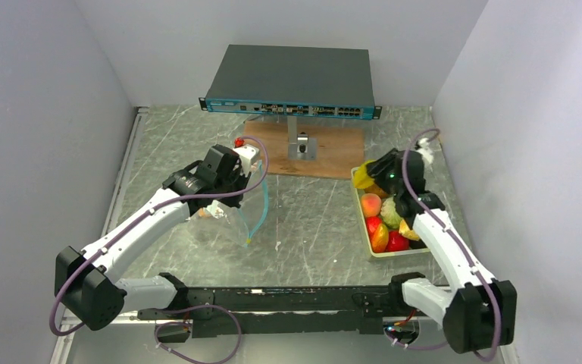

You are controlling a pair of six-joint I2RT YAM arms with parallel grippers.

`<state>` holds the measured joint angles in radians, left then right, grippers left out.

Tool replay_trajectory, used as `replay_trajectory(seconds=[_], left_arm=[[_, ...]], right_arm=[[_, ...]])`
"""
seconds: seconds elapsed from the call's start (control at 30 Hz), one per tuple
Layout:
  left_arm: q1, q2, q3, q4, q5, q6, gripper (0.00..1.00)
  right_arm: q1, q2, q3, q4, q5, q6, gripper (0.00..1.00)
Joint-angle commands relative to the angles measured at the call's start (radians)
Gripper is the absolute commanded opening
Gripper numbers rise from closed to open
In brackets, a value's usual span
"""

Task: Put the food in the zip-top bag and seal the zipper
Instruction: Pick up the fake fruit from the bin, then place the fake fruit in the zipper food storage bag.

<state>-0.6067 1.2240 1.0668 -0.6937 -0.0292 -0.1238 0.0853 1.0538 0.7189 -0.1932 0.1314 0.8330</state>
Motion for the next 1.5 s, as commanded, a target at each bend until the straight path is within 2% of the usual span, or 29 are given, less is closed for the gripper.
replay_trajectory(seconds=[0.0,0.2,0.33,0.6,0.83,1.03,1.17,1.27,1.47], left_arm=[[-0.004,-0.018,0.004,0.027,-0.008,0.012,0.00],[-0.005,-0.028,-0.001,0.038,0.008,0.015,0.00],[-0.004,-0.038,-0.006,0.046,0.020,0.018,0.00],[-0.005,-0.081,-0.023,0.076,0.077,0.028,0.00],[-0.005,-0.144,-0.044,0.116,0.146,0.033,0.00],[-0.005,-0.197,-0.063,0.164,0.315,0.047,0.00],[-0.005,-0.224,-0.078,0.196,0.409,0.049,0.00],[-0.005,-0.229,-0.077,0.194,0.417,0.047,0.00],[-0.005,-0.231,-0.081,0.202,0.424,0.042,0.00]], right_arm=[[0.223,-0.052,0.049,0.069,-0.016,-0.144,0.10],[0.531,-0.068,0.016,0.187,0.024,-0.157,0.09],[0.720,0.003,0.077,0.263,0.063,-0.207,0.09],[0.948,0.230,0.200,0.393,0.073,-0.237,0.10],[0.985,0.314,0.256,0.399,0.211,-0.186,0.10],[0.986,0.320,0.277,0.338,0.322,-0.143,0.10],[0.987,0.301,0.268,0.330,0.335,-0.148,0.12],[0.987,0.301,0.276,0.299,0.340,-0.155,0.20],[0.988,0.327,0.303,0.230,0.289,-0.164,0.42]])
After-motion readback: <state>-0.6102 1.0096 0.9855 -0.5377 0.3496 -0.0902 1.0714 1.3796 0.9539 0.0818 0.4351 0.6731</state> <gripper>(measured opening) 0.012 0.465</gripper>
